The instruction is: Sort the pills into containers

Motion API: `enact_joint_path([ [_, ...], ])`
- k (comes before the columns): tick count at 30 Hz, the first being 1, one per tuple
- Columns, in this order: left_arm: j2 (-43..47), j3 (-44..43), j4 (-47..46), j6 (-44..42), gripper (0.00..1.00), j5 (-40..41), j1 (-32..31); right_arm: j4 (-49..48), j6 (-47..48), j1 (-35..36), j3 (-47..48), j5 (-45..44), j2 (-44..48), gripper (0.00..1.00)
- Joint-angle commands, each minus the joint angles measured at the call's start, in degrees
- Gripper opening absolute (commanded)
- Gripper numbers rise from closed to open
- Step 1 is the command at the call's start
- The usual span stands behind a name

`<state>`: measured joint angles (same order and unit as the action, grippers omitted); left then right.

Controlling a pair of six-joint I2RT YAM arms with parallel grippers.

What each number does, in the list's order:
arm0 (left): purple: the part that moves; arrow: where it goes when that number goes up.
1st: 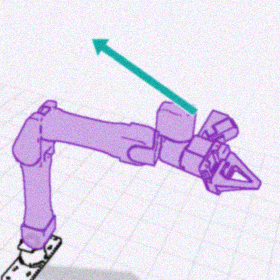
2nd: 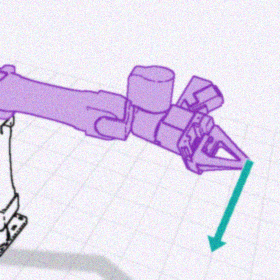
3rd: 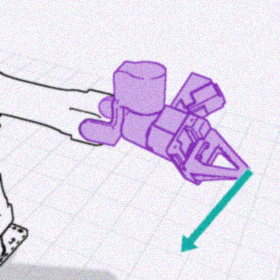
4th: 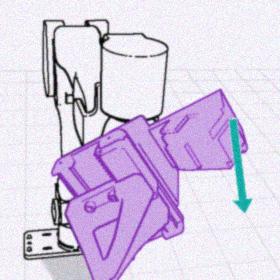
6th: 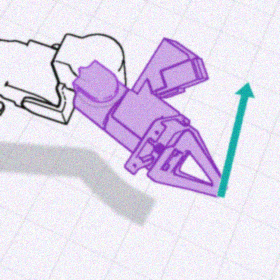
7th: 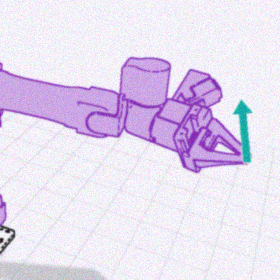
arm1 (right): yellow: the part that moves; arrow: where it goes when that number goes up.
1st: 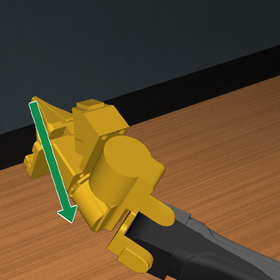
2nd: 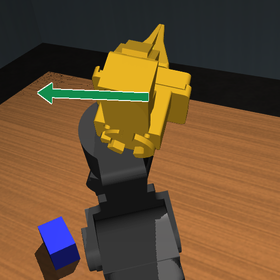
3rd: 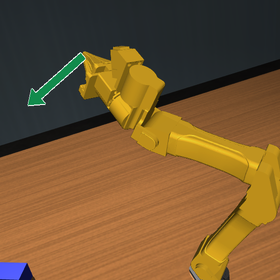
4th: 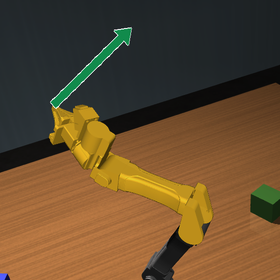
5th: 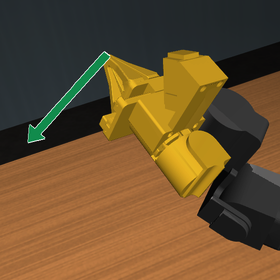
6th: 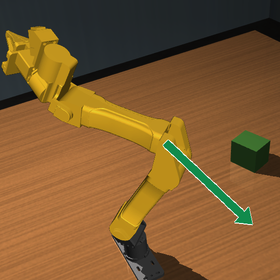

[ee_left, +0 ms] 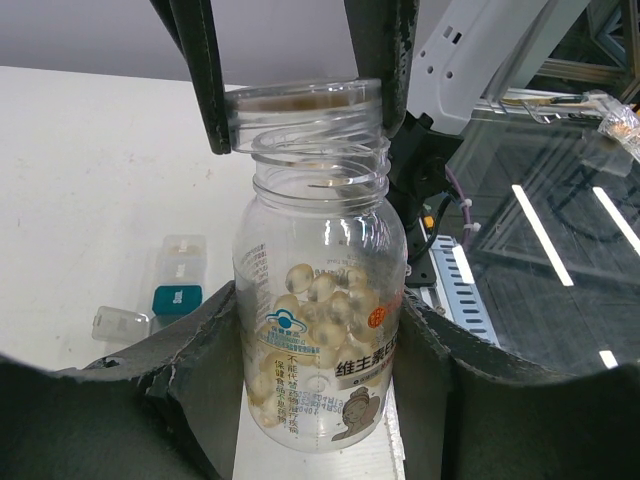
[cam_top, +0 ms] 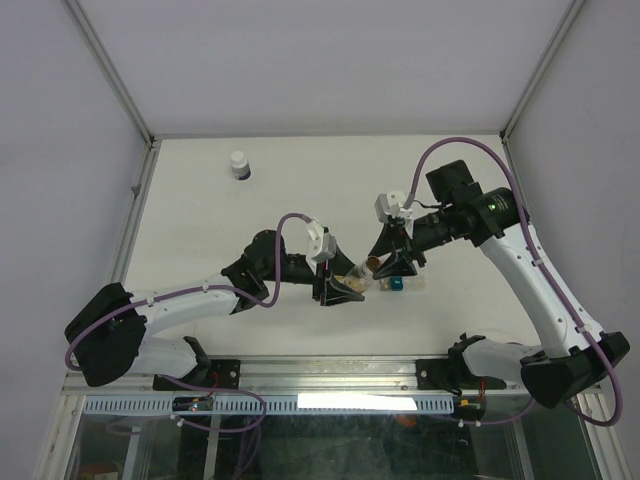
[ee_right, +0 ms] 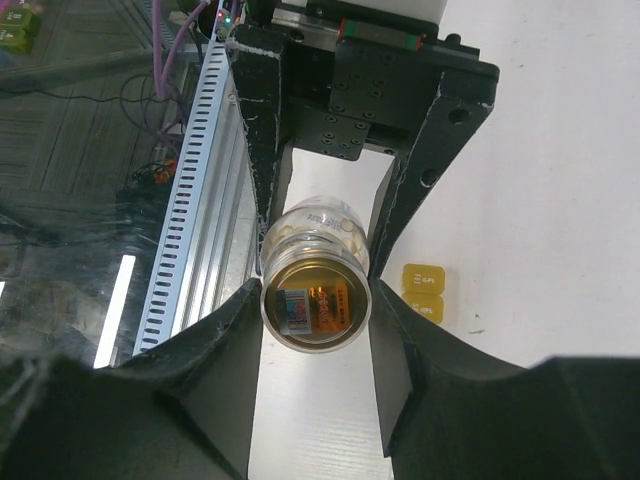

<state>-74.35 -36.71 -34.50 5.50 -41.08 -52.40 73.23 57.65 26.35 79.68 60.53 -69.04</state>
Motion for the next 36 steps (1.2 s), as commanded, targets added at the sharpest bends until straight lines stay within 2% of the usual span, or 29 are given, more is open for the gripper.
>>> enact_joint_path([
  [1, 1.9, -0.9, -4.2, 0.8, 0.00, -1.8, 0.2, 0.2, 1.2, 0.6, -0.3, 2.4, 0.0, 0.37],
  [9, 1.2, -1.3, -5.1, 1.4, 0.00, -2.4, 0.2, -0.3, 0.5, 1.2, -0.6, 3.5, -0.4, 0.38],
  [17, 0.9, -2.3, -4.7, 1.3, 0.00, -3.5, 0.4, 0.3, 1.4, 3.5, -2.6, 0.3, -0.8, 0.38],
  [23, 1.2, -1.1, -10.2, 4.2, 0.00, -2.7, 0.8, -2.5, -1.4, 4.1, -4.5, -0.9, -0.2, 0.38],
  [30, 4.7, 0.5, -12.8, 1.8, 0.00, 16.1, 0.7, -17.1, -23.3, 4.3, -10.5, -5.7, 0.5, 0.37],
  [36, 3.7, -1.0, -11.5, -1.9, 0.00, 31.4, 0.3, -23.1, -38.6, 4.3, -12.1, -15.0, -3.5, 0.35],
])
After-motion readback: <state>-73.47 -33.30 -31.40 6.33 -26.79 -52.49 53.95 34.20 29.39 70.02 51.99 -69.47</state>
